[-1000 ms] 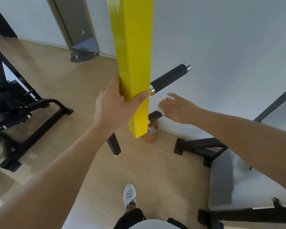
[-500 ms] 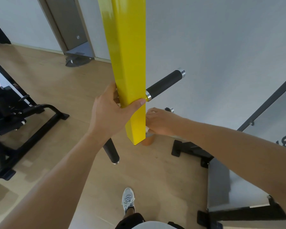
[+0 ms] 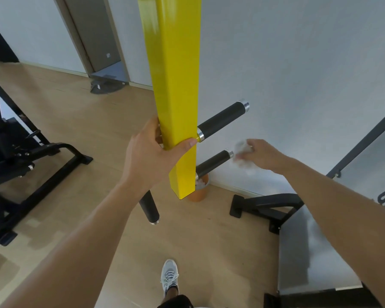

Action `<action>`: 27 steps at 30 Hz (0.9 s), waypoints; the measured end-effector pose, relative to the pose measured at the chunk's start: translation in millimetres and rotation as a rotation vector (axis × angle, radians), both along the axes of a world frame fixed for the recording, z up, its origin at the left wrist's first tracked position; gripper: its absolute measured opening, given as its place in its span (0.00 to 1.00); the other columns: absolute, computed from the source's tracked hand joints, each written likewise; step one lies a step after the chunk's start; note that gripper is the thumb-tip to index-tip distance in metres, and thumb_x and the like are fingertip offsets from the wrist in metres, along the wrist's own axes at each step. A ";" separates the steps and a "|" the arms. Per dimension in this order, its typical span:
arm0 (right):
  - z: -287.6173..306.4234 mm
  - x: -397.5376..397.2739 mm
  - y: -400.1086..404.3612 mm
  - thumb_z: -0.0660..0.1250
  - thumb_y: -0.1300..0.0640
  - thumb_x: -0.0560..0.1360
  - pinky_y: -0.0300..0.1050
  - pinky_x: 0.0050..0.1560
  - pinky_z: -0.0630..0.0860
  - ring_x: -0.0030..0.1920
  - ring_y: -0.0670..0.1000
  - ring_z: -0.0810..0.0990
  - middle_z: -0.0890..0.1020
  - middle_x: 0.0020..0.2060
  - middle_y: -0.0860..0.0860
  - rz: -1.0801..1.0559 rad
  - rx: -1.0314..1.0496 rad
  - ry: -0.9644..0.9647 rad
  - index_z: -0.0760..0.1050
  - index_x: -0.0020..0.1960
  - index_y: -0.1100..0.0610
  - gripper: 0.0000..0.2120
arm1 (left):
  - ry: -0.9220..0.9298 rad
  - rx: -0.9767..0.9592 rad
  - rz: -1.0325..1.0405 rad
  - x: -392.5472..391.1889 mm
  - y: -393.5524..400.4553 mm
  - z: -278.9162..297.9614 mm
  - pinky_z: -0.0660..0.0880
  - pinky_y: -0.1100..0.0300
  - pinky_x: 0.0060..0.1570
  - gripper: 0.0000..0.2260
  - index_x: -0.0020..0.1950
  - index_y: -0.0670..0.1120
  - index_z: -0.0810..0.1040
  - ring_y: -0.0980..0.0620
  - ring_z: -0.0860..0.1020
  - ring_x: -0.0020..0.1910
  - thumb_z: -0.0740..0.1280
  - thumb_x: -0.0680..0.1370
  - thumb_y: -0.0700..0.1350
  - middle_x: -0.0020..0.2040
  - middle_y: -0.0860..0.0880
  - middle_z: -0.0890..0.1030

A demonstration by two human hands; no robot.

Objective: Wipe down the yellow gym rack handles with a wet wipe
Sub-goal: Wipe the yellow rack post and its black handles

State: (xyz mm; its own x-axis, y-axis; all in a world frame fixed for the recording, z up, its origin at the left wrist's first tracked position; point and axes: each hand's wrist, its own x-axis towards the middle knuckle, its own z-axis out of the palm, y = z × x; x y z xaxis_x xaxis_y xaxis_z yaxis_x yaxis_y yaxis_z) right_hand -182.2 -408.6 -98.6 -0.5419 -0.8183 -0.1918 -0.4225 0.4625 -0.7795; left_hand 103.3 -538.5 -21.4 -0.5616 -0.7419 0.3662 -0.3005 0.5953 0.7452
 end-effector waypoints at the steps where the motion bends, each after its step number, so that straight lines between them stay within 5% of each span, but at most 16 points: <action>1: 4.5 1.5 1.6 0.70 0.54 0.78 0.47 0.42 0.80 0.40 0.52 0.86 0.87 0.44 0.53 -0.178 -0.151 -0.170 0.76 0.56 0.57 0.10 | 0.000 -0.002 -0.001 -0.2 -1.3 0.2 0.81 0.60 0.46 0.32 0.63 0.53 0.74 0.56 0.82 0.51 0.69 0.66 0.71 0.55 0.57 0.83; 3: 21.5 10.1 2.3 0.67 0.52 0.79 0.47 0.40 0.79 0.40 0.52 0.85 0.87 0.44 0.52 -0.520 -0.412 -0.224 0.75 0.55 0.57 0.10 | -0.002 -0.007 0.005 -0.8 -4.0 -0.1 0.79 0.62 0.43 0.33 0.60 0.53 0.74 0.56 0.83 0.49 0.67 0.65 0.73 0.53 0.57 0.83; 5: 43.4 26.2 -1.1 0.65 0.49 0.79 0.44 0.37 0.73 0.37 0.48 0.78 0.82 0.39 0.47 -0.618 -0.562 0.026 0.76 0.49 0.54 0.09 | -0.009 -0.013 0.017 -2.0 -6.0 -0.7 0.78 0.63 0.42 0.33 0.59 0.53 0.74 0.56 0.82 0.48 0.66 0.63 0.74 0.52 0.57 0.83; 8: 76.6 68.0 -8.9 0.63 0.55 0.82 0.41 0.42 0.70 0.37 0.44 0.72 0.76 0.38 0.42 -0.277 -0.696 0.455 0.77 0.51 0.50 0.05 | -0.014 -0.013 0.027 -3.5 -8.6 -1.1 0.80 0.60 0.44 0.34 0.60 0.53 0.75 0.55 0.83 0.49 0.67 0.64 0.74 0.52 0.56 0.83; 11: 72.3 88.7 -21.5 0.61 0.64 0.78 0.51 0.67 0.68 0.59 0.55 0.79 0.83 0.55 0.52 0.281 -0.580 0.893 0.77 0.65 0.52 0.18 | -0.010 0.000 0.031 -2.6 -9.9 -1.5 0.81 0.56 0.47 0.32 0.61 0.54 0.75 0.55 0.83 0.50 0.70 0.65 0.72 0.54 0.56 0.84; 14: 71.1 85.3 -17.2 0.53 0.54 0.81 0.56 0.80 0.48 0.78 0.52 0.61 0.71 0.75 0.52 0.537 -0.459 0.834 0.71 0.74 0.55 0.23 | -0.022 0.010 0.029 -1.4 -8.2 -0.9 0.82 0.53 0.50 0.36 0.66 0.55 0.73 0.54 0.83 0.54 0.70 0.65 0.73 0.57 0.57 0.83; 17: 82.6 79.3 -10.5 0.52 0.52 0.85 0.54 0.80 0.50 0.76 0.49 0.67 0.77 0.70 0.50 0.544 -0.505 0.657 0.78 0.67 0.55 0.20 | -0.038 0.018 0.031 -1.2 -6.5 -0.2 0.82 0.50 0.52 0.35 0.67 0.56 0.72 0.55 0.82 0.54 0.69 0.66 0.73 0.58 0.58 0.83; 21: 90.6 75.3 -22.6 0.63 0.49 0.82 0.55 0.77 0.60 0.63 0.54 0.79 0.81 0.60 0.53 0.518 -0.411 1.026 0.75 0.66 0.57 0.17 | -0.057 0.036 0.041 -0.6 -3.7 0.1 0.82 0.50 0.52 0.37 0.67 0.58 0.71 0.54 0.82 0.54 0.68 0.64 0.75 0.58 0.58 0.82; 24: 92.6 61.8 -26.9 0.53 0.43 0.83 0.56 0.76 0.61 0.61 0.53 0.80 0.82 0.59 0.51 0.561 -0.270 1.289 0.75 0.66 0.54 0.22 | -0.053 0.046 0.047 -1.2 -0.3 1.1 0.82 0.53 0.52 0.35 0.67 0.57 0.71 0.54 0.82 0.54 0.69 0.65 0.73 0.57 0.59 0.81; 27: 99.7 49.5 -26.6 0.42 0.37 0.83 0.54 0.78 0.55 0.62 0.52 0.79 0.82 0.59 0.50 0.566 -0.167 1.327 0.71 0.71 0.54 0.31 | -0.057 0.056 0.040 -1.3 1.6 1.4 0.82 0.52 0.53 0.37 0.69 0.57 0.70 0.53 0.82 0.56 0.69 0.65 0.72 0.60 0.57 0.82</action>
State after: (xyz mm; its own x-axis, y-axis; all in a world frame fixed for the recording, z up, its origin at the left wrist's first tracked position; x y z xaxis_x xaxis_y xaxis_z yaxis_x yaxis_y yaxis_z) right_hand -132.6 -435.2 1.1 0.1557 -0.9407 0.3015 -0.9532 -0.0630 0.2957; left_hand 102.0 -536.9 -19.9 -0.5503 -0.7825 0.2913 -0.3660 0.5396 0.7582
